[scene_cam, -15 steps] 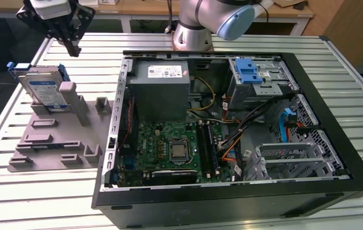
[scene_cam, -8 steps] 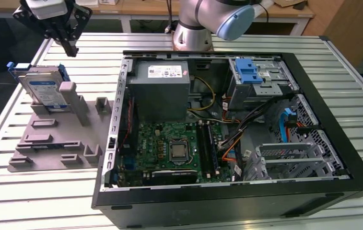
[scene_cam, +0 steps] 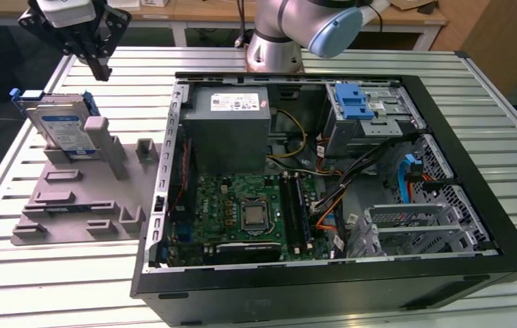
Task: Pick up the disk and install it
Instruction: 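Reach for the disk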
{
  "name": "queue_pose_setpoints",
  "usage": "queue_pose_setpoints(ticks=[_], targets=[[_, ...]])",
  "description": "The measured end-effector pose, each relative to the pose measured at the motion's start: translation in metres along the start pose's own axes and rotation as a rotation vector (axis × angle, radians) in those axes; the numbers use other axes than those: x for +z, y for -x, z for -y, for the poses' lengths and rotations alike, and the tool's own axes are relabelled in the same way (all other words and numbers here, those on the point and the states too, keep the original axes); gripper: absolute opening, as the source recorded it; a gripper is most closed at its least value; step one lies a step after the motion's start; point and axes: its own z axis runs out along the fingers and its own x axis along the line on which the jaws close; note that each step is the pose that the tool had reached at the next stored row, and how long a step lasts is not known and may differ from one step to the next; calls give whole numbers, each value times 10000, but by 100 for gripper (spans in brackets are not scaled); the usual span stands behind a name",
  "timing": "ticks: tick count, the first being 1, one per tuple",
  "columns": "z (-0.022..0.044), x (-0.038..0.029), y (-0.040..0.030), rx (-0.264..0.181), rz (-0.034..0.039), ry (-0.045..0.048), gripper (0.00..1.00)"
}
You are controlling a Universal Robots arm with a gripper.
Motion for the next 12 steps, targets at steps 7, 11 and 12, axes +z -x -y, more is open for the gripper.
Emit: queue_pose_setpoints(ticks=[7, 11, 12], targets=[[-43, 11, -234, 0, 0, -13, 11], [-55, 23, -399, -7, 10, -149, 11], [-62, 25, -424, -10, 18, -242, 11]])
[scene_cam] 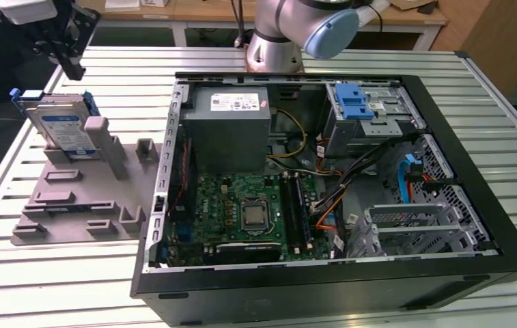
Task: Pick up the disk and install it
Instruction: 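Reach for the disk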
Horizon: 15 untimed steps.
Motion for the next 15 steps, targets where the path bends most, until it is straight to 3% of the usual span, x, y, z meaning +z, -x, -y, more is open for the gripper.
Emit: queue_pose_setpoints(ticks=[2, 5, 15], targets=[[-18, 5, -42, -9, 9, -118, 11], [-32, 16, -125, -11, 9, -125, 11], [-46, 47, -567, -11, 10, -125, 11]])
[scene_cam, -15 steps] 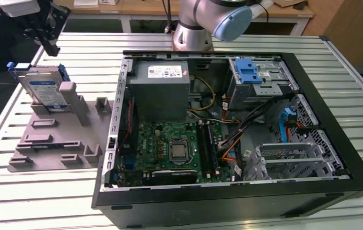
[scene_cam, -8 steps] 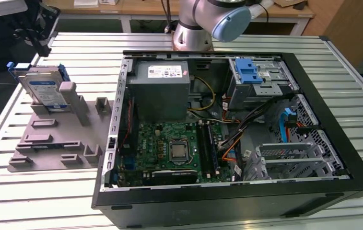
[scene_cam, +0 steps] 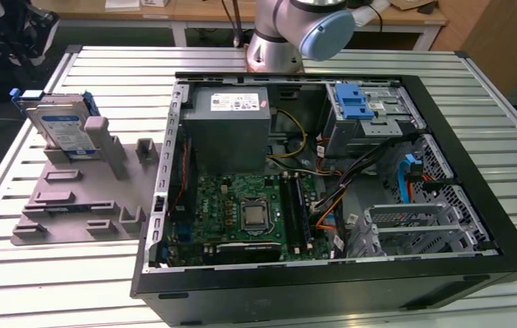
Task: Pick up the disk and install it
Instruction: 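Reach for the disk, then pick up the disk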
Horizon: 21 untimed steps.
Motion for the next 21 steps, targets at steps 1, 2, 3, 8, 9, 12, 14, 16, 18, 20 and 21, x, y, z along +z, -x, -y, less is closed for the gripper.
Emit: queue_pose_setpoints(ticks=[1, 2, 3, 8, 9, 12, 14, 16, 18, 20, 21], targets=[[-3, 2, -28, 0, 0, 0, 11], [-7, 2, -50, 0, -2, -1, 11], [-9, 3, -63, 0, -1, 0, 11], [-9, 6, -102, 0, -1, 0, 11], [-8, 7, -117, 0, -1, 0, 11], [-5, 8, -164, 0, -1, 0, 11], [-5, 9, -171, -1, 0, 0, 11], [-6, 8, -171, 0, -1, 0, 11], [-5, 8, -172, 0, -1, 0, 11], [-5, 8, -172, 0, -1, 0, 11], [-5, 8, -172, 0, -1, 0, 11]])
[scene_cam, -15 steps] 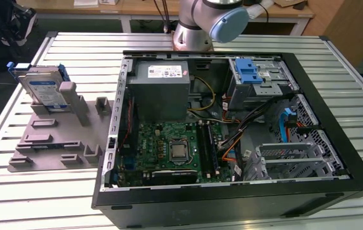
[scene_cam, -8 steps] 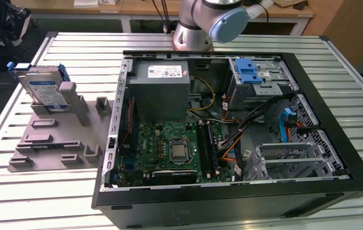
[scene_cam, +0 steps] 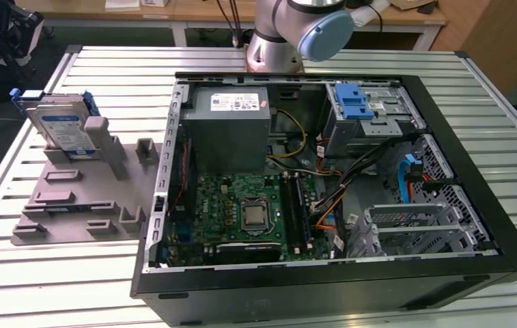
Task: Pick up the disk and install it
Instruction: 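Pick up the disk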
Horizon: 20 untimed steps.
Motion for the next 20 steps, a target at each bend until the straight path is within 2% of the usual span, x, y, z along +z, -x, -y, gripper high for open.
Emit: queue_pose_setpoints(ticks=[9, 12, 13, 20], targets=[[0, 1, 0, -74, 0, 2, 11], [0, 0, -1, -262, -1, 7, 11], [0, 1, -1, -477, -2, 13, 11], [1, 1, -2, -798, -3, 22, 11]])
